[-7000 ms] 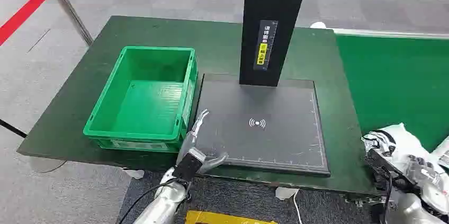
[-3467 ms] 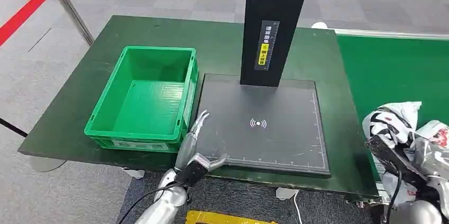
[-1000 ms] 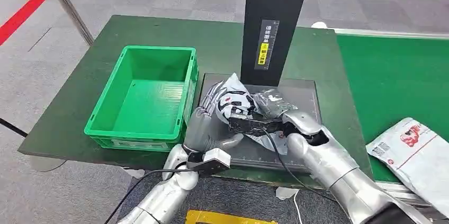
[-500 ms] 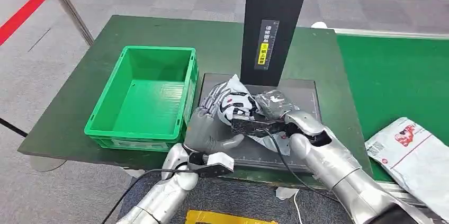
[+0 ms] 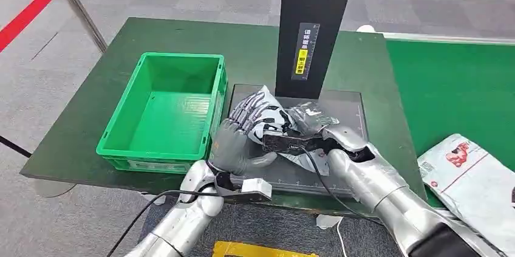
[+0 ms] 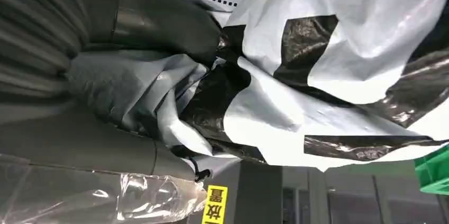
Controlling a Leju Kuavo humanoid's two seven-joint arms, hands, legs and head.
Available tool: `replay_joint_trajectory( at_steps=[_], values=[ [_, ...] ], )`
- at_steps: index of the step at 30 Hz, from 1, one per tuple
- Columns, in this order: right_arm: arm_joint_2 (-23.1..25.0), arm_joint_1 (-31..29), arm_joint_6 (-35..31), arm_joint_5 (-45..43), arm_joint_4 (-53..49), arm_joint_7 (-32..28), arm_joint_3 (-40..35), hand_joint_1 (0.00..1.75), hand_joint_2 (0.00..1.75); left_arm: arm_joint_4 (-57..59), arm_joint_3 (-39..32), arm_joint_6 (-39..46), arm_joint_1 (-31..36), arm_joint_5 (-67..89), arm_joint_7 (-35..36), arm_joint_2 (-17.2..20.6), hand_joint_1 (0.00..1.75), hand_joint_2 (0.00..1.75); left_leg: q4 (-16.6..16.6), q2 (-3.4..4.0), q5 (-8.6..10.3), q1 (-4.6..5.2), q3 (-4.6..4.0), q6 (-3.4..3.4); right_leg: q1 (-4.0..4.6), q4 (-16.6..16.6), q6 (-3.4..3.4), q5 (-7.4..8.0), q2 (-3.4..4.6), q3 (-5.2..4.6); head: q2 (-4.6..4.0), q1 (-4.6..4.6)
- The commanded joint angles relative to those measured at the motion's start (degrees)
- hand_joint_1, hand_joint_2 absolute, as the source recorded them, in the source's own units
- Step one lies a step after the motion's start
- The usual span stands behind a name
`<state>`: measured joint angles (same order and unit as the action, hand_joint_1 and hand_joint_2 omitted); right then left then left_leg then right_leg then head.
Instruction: Moved the parcel from conveyor to table for the left to box.
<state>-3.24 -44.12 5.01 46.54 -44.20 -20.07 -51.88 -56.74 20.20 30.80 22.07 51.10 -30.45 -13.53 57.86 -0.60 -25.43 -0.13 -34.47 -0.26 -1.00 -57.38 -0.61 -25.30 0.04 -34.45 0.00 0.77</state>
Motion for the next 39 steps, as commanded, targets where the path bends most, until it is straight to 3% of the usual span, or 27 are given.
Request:
replay_joint_trajectory(
  at_steps=[1, 10, 11, 12, 22, 23, 24, 25, 32, 39],
  values=[
    [4.8, -0.3, -1.0, -0.3, 9.6, -1.9, -10.2, 1.75, 1.75, 0.1, -0.4, 0.8, 7.2, 2.1, 2.4, 1.6, 0.0, 1.75, 0.0, 0.07, -0.04, -0.14, 0.15, -0.06, 0.16, 0.1, 0.1, 0.0, 0.01, 0.19, 0.0, 0.0],
    [6.3, -0.6, 0.0, -1.1, 11.1, -3.5, -11.6, 1.75, 1.75, 0.5, -1.4, -1.2, 8.7, 2.4, 2.6, 0.9, 0.0, 1.75, 0.0, 0.03, -0.01, -0.12, 0.05, -0.05, 0.13, 0.0, 0.08, 0.0, -0.01, 0.07, 0.0, 0.0],
    [6.1, -0.7, 0.2, -1.3, 11.0, -3.7, -11.6, 1.15, 1.75, 0.7, -1.4, -1.4, 9.0, 2.4, 2.6, 0.8, 0.0, 1.75, 0.0, -0.01, -0.01, -0.13, 0.08, -0.06, 0.15, 0.1, 0.1, -0.01, -0.06, 0.13, 0.0, 0.0],
    [5.9, -0.7, 0.2, -1.5, 10.8, -3.8, -11.5, 1.01, 1.75, 0.8, -1.4, -1.4, 9.3, 2.4, 2.6, 0.7, 0.0, 1.75, 0.0, -0.02, 0.0, -0.11, 0.03, -0.05, 0.12, 0.0, 0.08, -0.01, -0.05, 0.05, 0.0, -0.02],
    [5.7, -0.7, 0.2, -1.6, 10.6, -3.9, -11.5, 1.01, 1.75, 1.0, -1.4, -1.4, 9.5, 2.4, 2.6, 0.7, 0.0, 1.75, 0.0, -0.03, 0.01, -0.15, 0.06, -0.06, 0.16, 0.1, 0.11, 0.01, -0.09, 0.1, 0.0, 0.0],
    [5.5, -0.8, 0.8, -2.4, 10.3, -4.2, -11.3, 0.59, 1.75, 1.6, -1.4, -1.3, 9.8, 2.4, 2.6, 0.6, 0.0, 1.75, 0.1, -0.01, 0.0, -0.12, 0.03, -0.05, 0.13, 0.0, 0.1, 0.0, -0.06, 0.05, 0.0, 0.0],
    [5.3, -0.8, 1.2, -3.3, 10.0, -4.7, -10.8, 0.31, 1.75, 1.9, -1.4, -1.3, 10.0, 2.4, 2.5, 0.6, 0.0, 1.75, 0.0, -0.02, 0.0, -0.16, 0.08, -0.06, 0.18, 0.1, 0.13, 0.0, -0.1, 0.11, 0.0, 0.0],
    [4.8, -0.7, 1.1, -4.3, 9.4, -5.3, -10.4, 0.0, 0.0, 2.3, -1.5, -1.2, 10.4, 2.4, 2.4, 0.5, 0.0, 1.75, 0.0, -0.02, 0.01, -0.12, 0.05, -0.06, 0.14, 0.0, 0.12, 0.0, -0.09, 0.07, 0.0, 0.0],
    [3.1, -0.3, 8.1, -19.1, 6.8, -9.6, -0.2, 0.0, 0.0, 2.4, -2.5, -0.5, 10.0, 2.9, 2.8, 1.5, 0.0, 1.75, 0.0, 0.07, 0.02, -0.09, 0.04, -0.04, 0.1, 0.0, 0.13, 0.06, 0.0, 0.02, 0.0, 0.0],
    [-1.6, 1.2, 13.0, -28.9, 2.8, -12.3, 8.6, 0.0, 0.0, 4.3, -2.3, 0.5, 10.1, 2.8, 2.0, 2.3, 0.0, 1.75, 0.0, -0.08, 0.04, -0.07, 0.11, -0.03, 0.09, 0.1, 0.13, 0.05, -0.14, 0.12, 0.0, 0.0]
  ],
)
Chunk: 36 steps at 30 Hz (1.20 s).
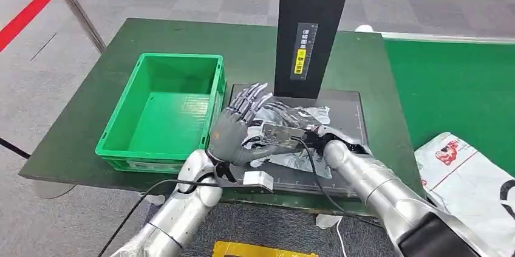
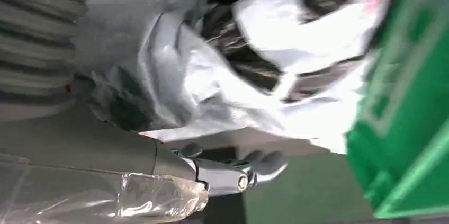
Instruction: Moved the parcel from conveyor to table for the left to box.
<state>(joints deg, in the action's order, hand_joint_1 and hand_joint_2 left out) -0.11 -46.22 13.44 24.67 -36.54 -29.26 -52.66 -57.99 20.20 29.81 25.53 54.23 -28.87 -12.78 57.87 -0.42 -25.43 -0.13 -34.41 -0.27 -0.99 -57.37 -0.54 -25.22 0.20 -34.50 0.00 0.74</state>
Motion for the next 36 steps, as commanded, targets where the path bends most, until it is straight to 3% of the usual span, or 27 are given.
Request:
replay_joint_trajectory(
  at_steps=[1, 6, 9, 13, 16, 17, 19, 20, 30, 36],
  values=[
    [-5.0, 3.7, 5.8, -9.3, -5.8, -3.1, 11.5, 0.0, 0.0, 5.7, -2.0, 1.8, 6.8, -0.4, 0.5, 1.7, 0.0, 1.75, 0.0, -0.24, 0.03, -0.09, 0.07, -0.03, 0.1, 0.1, 0.06, -0.03, -0.3, 0.2, 0.0, 0.0],
    [-6.7, 9.0, 4.1, -15.2, -12.5, -0.8, 21.6, 0.0, 0.0, 7.2, -1.4, 2.1, 7.4, -0.7, 1.1, 2.2, 0.0, 1.75, -0.1, -0.2, 0.04, -0.04, 0.07, -0.01, 0.06, 0.1, 0.03, 0.0, -0.26, 0.18, 0.0, 0.02],
    [-7.3, 17.0, 0.5, -16.7, -20.3, -0.5, 30.6, 0.0, 0.0, 9.7, -0.8, 3.1, 7.3, -1.0, 0.8, 2.6, 0.0, 1.75, -0.1, -0.25, 0.02, -0.06, 0.11, -0.01, 0.07, 0.1, 0.0, -0.01, -0.28, 0.24, 0.0, 0.0],
    [-4.3, 22.6, -11.4, -18.4, -24.5, 2.1, 42.3, 0.0, 0.0, 12.2, -1.0, 3.8, 6.3, -3.0, 0.0, 2.6, 0.0, 1.75, -0.1, -0.28, 0.0, -0.05, 0.17, -0.01, 0.06, 0.2, 0.02, -0.03, -0.3, 0.34, 0.0, 0.02],
    [-3.2, 26.3, -14.3, -21.8, -27.3, 2.6, 46.6, 0.0, 0.0, 15.5, -1.0, 3.7, 6.3, -4.7, -0.8, 1.9, 0.0, 1.75, -0.2, -0.3, -0.01, -0.04, 0.3, -0.02, 0.07, 0.3, 0.07, -0.05, -0.34, 0.47, 0.0, 0.0],
    [-3.0, 27.8, -17.9, -19.6, -28.6, 1.1, 47.0, 0.0, 0.0, 16.9, -1.2, 3.8, 6.0, -5.7, -1.4, 1.4, 0.0, 1.75, -0.2, -0.26, -0.02, -0.06, 0.27, -0.03, 0.09, 0.2, 0.07, -0.04, -0.3, 0.44, 0.0, 0.02],
    [-2.3, 28.8, -16.8, -22.1, -29.5, 1.3, 48.1, 0.0, 0.0, 18.3, -1.2, 4.4, 5.9, -6.3, -2.1, 1.2, 0.0, 1.75, -0.4, -0.35, 0.02, -0.11, 0.56, -0.06, 0.15, 0.5, 0.13, -0.02, -0.43, 0.78, 0.0, 0.02],
    [-2.1, 30.2, -20.7, -21.0, -30.8, 0.2, 48.9, 0.0, 0.0, 19.5, -1.6, 2.6, 5.6, -8.2, -2.8, 0.6, 0.0, 1.75, -0.4, -0.46, 0.03, -0.1, 0.42, -0.04, 0.13, 0.4, 0.08, -0.03, -0.49, 0.67, 0.0, 0.02],
    [-1.9, 31.0, -20.9, -22.2, -32.1, 0.5, 49.6, 0.0, 0.0, 20.5, -1.5, 2.9, 5.6, -8.2, -3.1, 0.5, 0.0, 1.75, -0.1, -0.09, -0.03, -0.04, 0.14, 0.0, 0.06, 0.2, 0.02, 0.01, -0.14, 0.26, 0.0, 0.02],
    [-1.1, 33.8, -19.8, -28.1, -33.2, -1.2, 51.3, 0.0, 0.0, 30.3, -1.0, -0.7, 7.3, -10.7, -4.9, -1.2, 0.0, 1.75, -0.1, -0.26, 0.0, -0.05, 0.22, -0.01, 0.07, 0.2, 0.02, -0.03, -0.3, 0.36, 0.0, 0.02]
  ],
)
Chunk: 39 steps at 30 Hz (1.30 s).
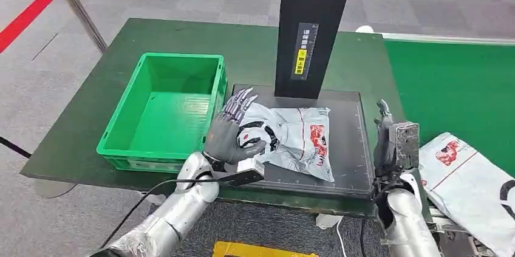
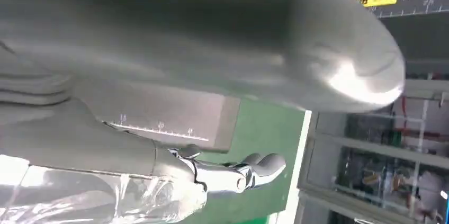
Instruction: Moved the parcel from conveyor to table for the left to box.
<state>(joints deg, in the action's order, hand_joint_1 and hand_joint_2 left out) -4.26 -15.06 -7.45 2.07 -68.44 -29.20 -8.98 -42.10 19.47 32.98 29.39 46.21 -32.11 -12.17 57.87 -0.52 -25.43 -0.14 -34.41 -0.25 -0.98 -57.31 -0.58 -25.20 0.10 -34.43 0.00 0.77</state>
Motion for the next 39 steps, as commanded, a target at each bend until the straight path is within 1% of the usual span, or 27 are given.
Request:
replay_joint_trajectory(
  at_steps=[1, 3, 4, 7, 8, 11, 12, 15, 18, 21, 27, 28, 29, 30, 34, 35, 39],
  values=[
    [3.2, 2.9, 0.4, -4.2, -1.1, -1.5, 7.2, 0.0, 0.0, 16.3, 0.2, -4.9, 3.8, -3.3, -1.9, -2.1, 0.0, 1.75, -0.1, -0.09, -0.02, -0.05, 0.19, -0.02, 0.06, 0.1, 0.05, -0.04, -0.13, 0.25, 0.0, 0.0],
    [3.6, 3.5, 1.0, -4.5, -1.4, -1.3, 7.5, 0.0, 0.0, 17.7, 0.7, -6.0, 4.1, -3.6, -2.4, -2.2, 0.0, 1.75, -0.1, -0.01, -0.05, -0.06, 0.2, -0.02, 0.08, 0.1, 0.05, -0.04, -0.06, 0.26, 0.0, 0.0],
    [3.7, 3.8, 1.0, -4.4, -1.8, -1.3, 7.6, 0.0, 0.0, 18.4, 0.4, -8.0, 4.5, -4.5, -2.6, -2.7, 0.0, 1.75, -0.1, 0.01, -0.04, -0.03, 0.21, -0.03, 0.05, 0.1, 0.06, -0.04, -0.04, 0.25, 0.0, 0.0],
    [4.0, 4.0, 1.6, -4.5, -2.6, -1.0, 7.9, 0.0, 0.0, 20.6, 1.8, -10.4, 5.8, -3.8, -1.3, -3.3, 0.0, 1.75, -0.1, -0.03, -0.04, -0.04, 0.19, -0.04, 0.06, 0.1, 0.07, -0.05, -0.05, 0.22, 0.0, 0.0],
    [4.0, 4.1, 1.9, -4.3, -2.8, -0.8, 7.5, 0.0, 0.0, 21.1, 2.6, -10.1, 6.0, -3.0, -0.5, -3.4, 0.0, 1.75, -0.1, -0.06, -0.04, -0.05, 0.18, -0.04, 0.06, 0.1, 0.08, -0.06, -0.08, 0.22, 0.0, 0.0],
    [4.0, 4.6, 2.2, -4.0, -3.2, -0.5, 7.1, 0.0, 0.0, 22.2, 1.8, -11.6, 6.3, -4.6, -0.6, -4.0, 0.0, 1.75, 0.0, -0.01, -0.02, -0.03, 0.05, -0.02, 0.04, 0.0, 0.04, -0.03, -0.04, 0.08, 0.0, 0.0],
    [3.9, 4.2, 2.2, -3.9, -2.5, -0.3, 6.8, 0.0, 0.0, 22.9, 2.7, -12.2, 6.6, -3.8, -0.3, -4.3, 0.0, 1.75, -0.1, 0.0, -0.04, -0.07, 0.2, -0.04, 0.09, 0.1, 0.09, -0.03, -0.07, 0.25, 0.0, 0.0],
    [4.1, 3.5, 2.3, -4.1, -1.6, -0.3, 6.6, 0.0, 0.0, 24.0, 4.1, -13.7, 7.0, -3.0, 0.5, -5.5, 0.0, 1.75, 0.0, 0.03, -0.03, -0.03, 0.06, -0.01, 0.04, 0.0, 0.04, -0.02, -0.01, 0.09, 0.0, 0.0],
    [4.6, 4.3, 2.6, -4.5, -2.4, -0.3, 6.3, 0.0, 0.0, 24.7, 4.9, -15.0, 7.3, -2.5, 1.1, -5.7, 0.0, 1.75, -0.1, 0.04, -0.02, -0.02, 0.14, -0.02, 0.04, 0.1, 0.06, -0.03, -0.05, 0.16, 0.0, 0.0],
    [4.5, 5.9, 3.2, -4.4, -4.4, -0.2, 5.3, 0.0, 0.0, 25.1, 5.7, -15.3, 8.4, -1.8, 2.6, -4.7, 0.0, 1.75, 0.0, 0.03, -0.04, -0.04, 0.1, -0.03, 0.05, 0.1, 0.06, -0.03, -0.04, 0.16, 0.0, 0.0],
    [4.5, 6.0, 3.2, -4.4, -4.5, -0.3, 5.2, 0.0, 0.0, 25.1, 5.6, -15.5, 8.5, -1.9, 2.5, -4.6, 0.0, 1.75, -0.1, 0.08, -0.03, -0.04, 0.13, -0.04, 0.05, 0.1, 0.07, -0.01, 0.01, 0.16, 0.0, 0.0],
    [4.2, 5.9, 3.6, -4.6, -4.4, 0.0, 4.9, 0.0, 0.0, 25.3, 6.2, -14.5, 8.6, -1.2, 3.4, -4.4, 0.0, 1.75, 0.0, 0.09, -0.03, -0.02, 0.07, -0.02, 0.03, 0.0, 0.04, -0.01, 0.04, 0.09, 0.0, 0.0],
    [4.3, 6.3, 3.7, -4.6, -4.6, 0.0, 4.5, 0.0, 0.0, 25.5, 6.8, -14.2, 9.2, -0.4, 4.6, -3.9, 0.0, 1.75, -0.1, 0.15, -0.05, -0.06, 0.23, -0.04, 0.08, 0.2, 0.09, 0.0, 0.06, 0.26, 0.0, 0.0],
    [4.2, 6.7, 4.3, -4.5, -4.8, 0.2, 3.9, 0.0, 0.0, 25.6, 6.7, -13.3, 9.8, -0.2, 5.4, -3.3, 0.0, 1.75, 0.0, 0.08, -0.02, -0.02, 0.03, -0.02, 0.03, 0.0, 0.04, 0.0, 0.03, 0.06, 0.0, 0.0],
    [4.7, 7.5, 6.3, -3.7, -5.6, 0.3, 1.0, 0.0, 0.0, 26.7, 9.1, -13.1, 12.2, 3.8, 10.1, -0.4, 0.0, 1.75, 0.0, 0.2, -0.04, -0.07, 0.11, -0.06, 0.08, 0.1, 0.09, 0.02, 0.12, 0.1, 0.0, 0.0],
    [4.7, 7.4, 6.8, -3.5, -5.3, 0.3, 0.2, 0.0, 0.0, 26.9, 8.7, -13.4, 12.3, 3.6, 10.6, 0.1, 0.0, 1.75, 0.0, 0.16, -0.03, -0.05, 0.04, -0.04, 0.05, 0.0, 0.06, 0.02, 0.11, 0.05, 0.0, 0.0],
    [4.6, 7.0, 7.8, -3.6, -4.7, -0.2, -1.8, 0.0, 0.0, 27.1, 8.3, -12.9, 12.2, 4.3, 11.7, 1.8, 0.0, 1.75, -0.2, 0.36, -0.04, -0.08, 0.28, -0.09, 0.1, 0.1, 0.15, 0.05, 0.27, 0.22, 0.0, 0.0]
  ],
)
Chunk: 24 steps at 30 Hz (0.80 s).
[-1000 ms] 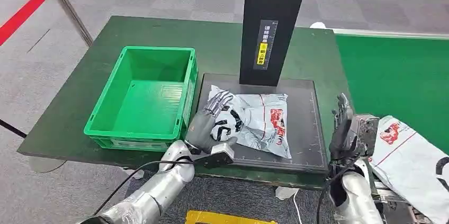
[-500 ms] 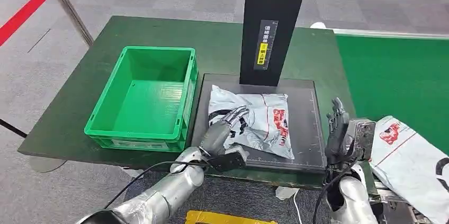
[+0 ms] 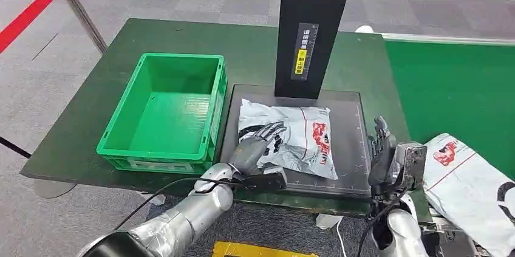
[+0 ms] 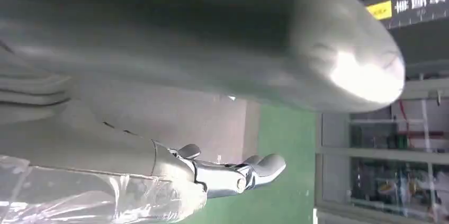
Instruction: Moved the parcel from conveyor to table for the left to box.
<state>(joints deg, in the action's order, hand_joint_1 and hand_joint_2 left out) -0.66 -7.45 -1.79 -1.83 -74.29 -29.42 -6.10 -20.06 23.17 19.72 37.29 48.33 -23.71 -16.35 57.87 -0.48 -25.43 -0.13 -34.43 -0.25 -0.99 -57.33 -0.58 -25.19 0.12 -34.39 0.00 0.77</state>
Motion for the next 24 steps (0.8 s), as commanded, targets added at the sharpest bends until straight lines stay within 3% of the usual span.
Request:
replay_joint_trajectory(
  at_steps=[1, 15, 17, 24],
  values=[
    [1.0, -0.4, 2.6, 0.5, 0.8, -0.3, -5.3, 0.0, 0.0, 5.2, 4.7, 0.6, 4.2, 2.8, 4.5, 6.6, 0.0, 1.75, -0.1, 0.31, -0.05, -0.07, 0.2, -0.07, 0.08, 0.1, 0.1, 0.04, 0.26, 0.09, 0.0, 0.0],
    [0.7, -0.4, 3.9, 0.0, -0.5, -0.8, -6.9, 0.0, 0.0, 5.4, 3.7, 3.2, 3.7, 4.0, 7.5, 7.9, 0.0, 1.75, 0.0, 0.2, -0.02, -0.06, 0.13, -0.06, 0.06, 0.0, 0.06, 0.02, 0.17, 0.06, 0.0, 0.0],
    [0.9, -1.0, 4.2, -1.1, 0.2, -0.7, -6.2, 0.0, 0.0, 5.2, 2.7, 4.2, 3.1, 3.3, 6.4, 7.7, 1.75, 1.75, 0.0, 0.18, -0.01, -0.05, 0.14, -0.07, 0.05, 0.0, 0.06, 0.03, 0.16, 0.08, 0.0, 0.0],
    [1.2, -1.3, 2.6, -1.0, 1.2, -0.2, -4.8, 0.0, 0.0, 4.5, 1.0, 8.5, 1.3, 2.5, 4.2, 5.5, 1.75, 1.75, -0.1, 0.2, -0.01, -0.07, 0.22, -0.09, 0.08, 0.1, 0.09, 0.03, 0.16, 0.15, 0.0, 0.0]
  ],
)
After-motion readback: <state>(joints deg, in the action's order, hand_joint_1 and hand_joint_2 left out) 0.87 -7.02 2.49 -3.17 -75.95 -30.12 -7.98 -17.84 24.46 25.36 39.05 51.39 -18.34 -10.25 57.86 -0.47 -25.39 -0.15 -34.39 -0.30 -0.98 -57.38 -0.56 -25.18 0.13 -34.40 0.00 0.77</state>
